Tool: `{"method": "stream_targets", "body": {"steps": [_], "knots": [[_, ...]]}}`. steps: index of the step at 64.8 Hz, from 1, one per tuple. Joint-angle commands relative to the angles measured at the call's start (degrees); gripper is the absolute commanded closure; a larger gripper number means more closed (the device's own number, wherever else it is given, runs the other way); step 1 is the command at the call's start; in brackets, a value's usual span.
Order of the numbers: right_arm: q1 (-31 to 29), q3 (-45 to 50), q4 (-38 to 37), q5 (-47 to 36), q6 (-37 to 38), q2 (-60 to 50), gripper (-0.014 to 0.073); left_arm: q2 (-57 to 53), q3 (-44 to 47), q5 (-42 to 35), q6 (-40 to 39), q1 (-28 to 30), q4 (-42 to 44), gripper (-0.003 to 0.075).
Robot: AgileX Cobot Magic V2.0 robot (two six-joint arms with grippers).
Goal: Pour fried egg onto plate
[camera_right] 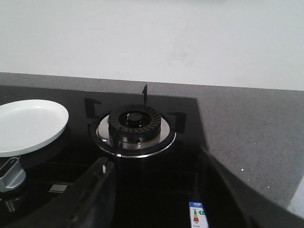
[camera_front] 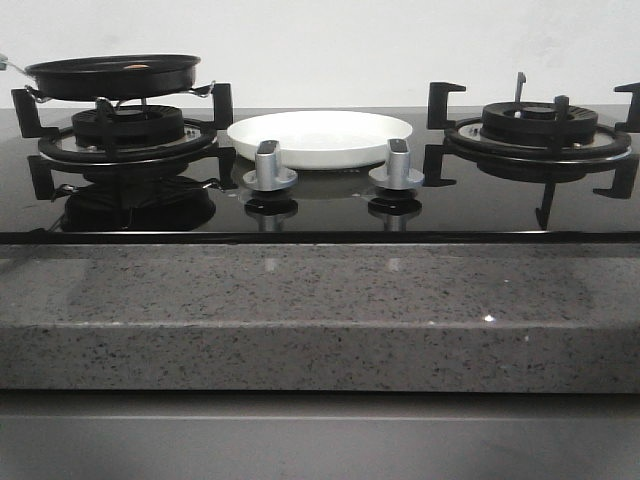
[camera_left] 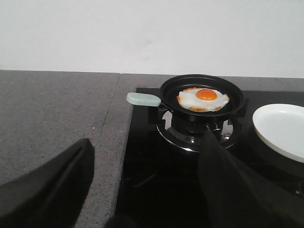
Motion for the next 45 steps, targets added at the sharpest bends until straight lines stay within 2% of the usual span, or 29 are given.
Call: {"method": "stream_targets", "body": {"steps": [1,21,30,42,45], "knots": [[-0.2,-2.0,-1.0,-4.5,-0.6,0.9,0.0168,0.9,-1.9,-4.7,-0.5,-0.1,0.0,0.0237],[-0.2,-2.0,-0.4,-5.7,-0.6,1.6,0.0168,0.9,-1.9,-4.7,-0.5,-0.1,0.0,0.0237],[-0.1,-3.7,0.4,-5.0,-0.6,6.8,0.0161,0.9,-1.9,-4.7,-0.5,-0.1,0.0,0.0237],[2.2,-11.0,4.4,0.4,-0.6,17.7,0.0032,0.9,-1.9,-4.7,-0.5,-0.1,0.0,0.0237],[3.6,-13.4,5.5,2.1,-0.6,20.3,0.0025,0.9,-1.9,-4.7,-0.5,-0.1,0.0,0.0237]]}}
